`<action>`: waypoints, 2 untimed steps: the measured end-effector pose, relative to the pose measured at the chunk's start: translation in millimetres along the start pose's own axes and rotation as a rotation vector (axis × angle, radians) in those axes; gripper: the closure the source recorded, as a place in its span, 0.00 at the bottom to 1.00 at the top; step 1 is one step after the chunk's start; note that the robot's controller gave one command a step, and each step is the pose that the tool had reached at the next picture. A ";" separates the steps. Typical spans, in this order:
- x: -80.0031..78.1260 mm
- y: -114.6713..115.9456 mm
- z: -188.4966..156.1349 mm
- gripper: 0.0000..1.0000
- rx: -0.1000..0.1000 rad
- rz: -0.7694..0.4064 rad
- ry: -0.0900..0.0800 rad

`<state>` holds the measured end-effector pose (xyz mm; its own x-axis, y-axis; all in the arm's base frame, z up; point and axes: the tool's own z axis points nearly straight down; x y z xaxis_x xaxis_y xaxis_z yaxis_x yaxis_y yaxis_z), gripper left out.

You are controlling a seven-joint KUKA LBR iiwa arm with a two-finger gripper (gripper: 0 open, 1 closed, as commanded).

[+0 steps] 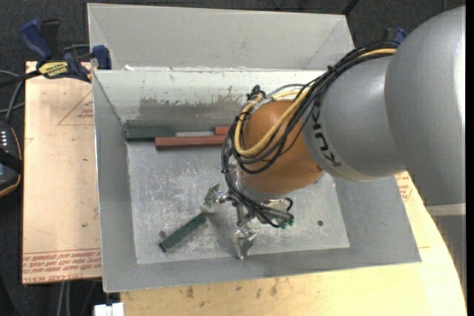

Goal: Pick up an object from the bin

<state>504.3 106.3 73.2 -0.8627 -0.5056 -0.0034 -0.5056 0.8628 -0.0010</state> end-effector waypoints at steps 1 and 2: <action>-0.1 0.0 0.0 0.00 0.000 0.000 0.000; -70.4 57.9 -3.0 1.00 0.001 0.059 -0.009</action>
Offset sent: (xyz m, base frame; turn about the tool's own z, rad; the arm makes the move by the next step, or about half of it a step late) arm 0.0268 0.0837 -0.0032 0.0589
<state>535.8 191.8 76.5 -0.8909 -0.4541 -0.0125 -0.4541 0.8909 -0.0012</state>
